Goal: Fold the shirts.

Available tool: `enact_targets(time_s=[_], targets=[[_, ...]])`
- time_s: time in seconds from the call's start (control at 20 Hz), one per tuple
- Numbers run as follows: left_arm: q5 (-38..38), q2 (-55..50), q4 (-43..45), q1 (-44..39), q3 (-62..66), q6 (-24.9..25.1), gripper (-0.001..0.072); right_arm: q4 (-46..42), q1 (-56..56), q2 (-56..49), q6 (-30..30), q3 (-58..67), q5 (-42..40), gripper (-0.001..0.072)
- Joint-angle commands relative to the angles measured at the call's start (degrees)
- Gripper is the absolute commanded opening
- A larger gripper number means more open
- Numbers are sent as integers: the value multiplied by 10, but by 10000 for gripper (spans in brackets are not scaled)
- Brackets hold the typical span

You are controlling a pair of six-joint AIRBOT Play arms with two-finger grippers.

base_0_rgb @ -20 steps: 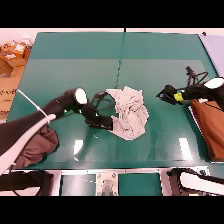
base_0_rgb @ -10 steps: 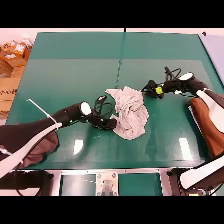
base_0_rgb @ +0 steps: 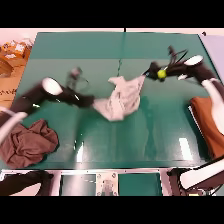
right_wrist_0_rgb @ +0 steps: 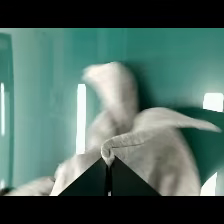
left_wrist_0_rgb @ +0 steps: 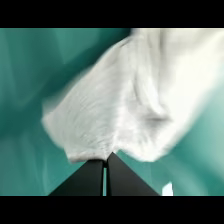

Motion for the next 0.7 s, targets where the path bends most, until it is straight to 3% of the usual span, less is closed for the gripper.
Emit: enact_targets(time_s=[0.0,0.35,0.65], targets=[[-19,125,37,76,107,-9,20,3,-37,141,-23,40,28,7],[-33,209,88,94,350,-25,20,-40,-136,416,-24,40,22,7],[35,205,94,94,400,-23,20,-35,-145,490,-37,37,9,7]])
